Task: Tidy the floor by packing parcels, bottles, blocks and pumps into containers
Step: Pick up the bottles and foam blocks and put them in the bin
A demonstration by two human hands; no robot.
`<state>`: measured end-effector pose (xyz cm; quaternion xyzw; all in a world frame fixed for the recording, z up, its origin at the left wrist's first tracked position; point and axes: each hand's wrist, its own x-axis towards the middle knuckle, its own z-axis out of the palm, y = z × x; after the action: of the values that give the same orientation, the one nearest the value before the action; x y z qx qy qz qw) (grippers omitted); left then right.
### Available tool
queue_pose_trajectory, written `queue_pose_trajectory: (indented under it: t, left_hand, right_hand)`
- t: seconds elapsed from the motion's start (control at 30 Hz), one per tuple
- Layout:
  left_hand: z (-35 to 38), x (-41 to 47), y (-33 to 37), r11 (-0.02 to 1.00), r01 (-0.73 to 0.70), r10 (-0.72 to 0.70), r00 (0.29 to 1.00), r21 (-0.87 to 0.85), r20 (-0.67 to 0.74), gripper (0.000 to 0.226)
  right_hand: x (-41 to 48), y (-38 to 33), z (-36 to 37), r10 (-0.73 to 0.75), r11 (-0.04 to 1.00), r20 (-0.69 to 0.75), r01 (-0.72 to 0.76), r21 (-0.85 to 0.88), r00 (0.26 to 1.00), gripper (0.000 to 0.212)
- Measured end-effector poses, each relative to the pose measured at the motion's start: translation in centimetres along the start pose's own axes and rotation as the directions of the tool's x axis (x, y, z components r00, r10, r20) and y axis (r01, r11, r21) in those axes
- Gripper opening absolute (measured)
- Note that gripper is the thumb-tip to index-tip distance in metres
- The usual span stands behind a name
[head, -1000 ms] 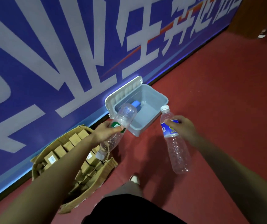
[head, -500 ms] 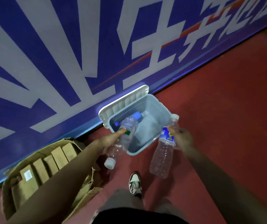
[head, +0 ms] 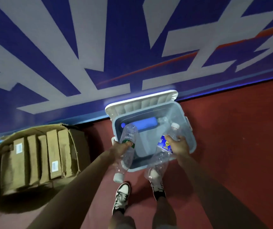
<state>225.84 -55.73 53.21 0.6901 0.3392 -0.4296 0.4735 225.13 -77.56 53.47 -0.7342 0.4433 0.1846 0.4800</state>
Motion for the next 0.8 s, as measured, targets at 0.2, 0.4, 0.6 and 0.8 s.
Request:
queue_pose_trajectory:
  t: [0.2, 0.4, 0.6, 0.8]
  left_hand:
    - [3.2, 5.9, 2.2, 0.999, 0.039, -0.041, 0.994, -0.024, -0.106, 0.057]
    - [5.1, 10.5, 1.9, 0.990, 0.137, -0.122, 0.956, 0.039, -0.268, 0.076]
    - [5.1, 11.2, 0.9, 0.971, 0.157, -0.106, 0.959, 0.181, -0.263, 0.046]
    - [4.0, 7.3, 3.2, 0.930, 0.135, -0.060, 0.974, 0.342, -0.220, 0.036]
  right_hand:
    - [7.4, -0.3, 1.9, 0.006, 0.995, 0.078, 0.002, -0.103, 0.997, 0.063]
    - [11.6, 0.5, 4.6, 0.006, 0.957, 0.277, 0.074, -0.280, 0.961, 0.062]
    - [12.0, -0.5, 5.6, -0.015, 0.722, 0.493, 0.351, -0.597, 0.870, 0.042]
    - [9.6, -2.2, 2.6, -0.093, 0.235, 0.638, 0.639, -0.732, 0.765, 0.030]
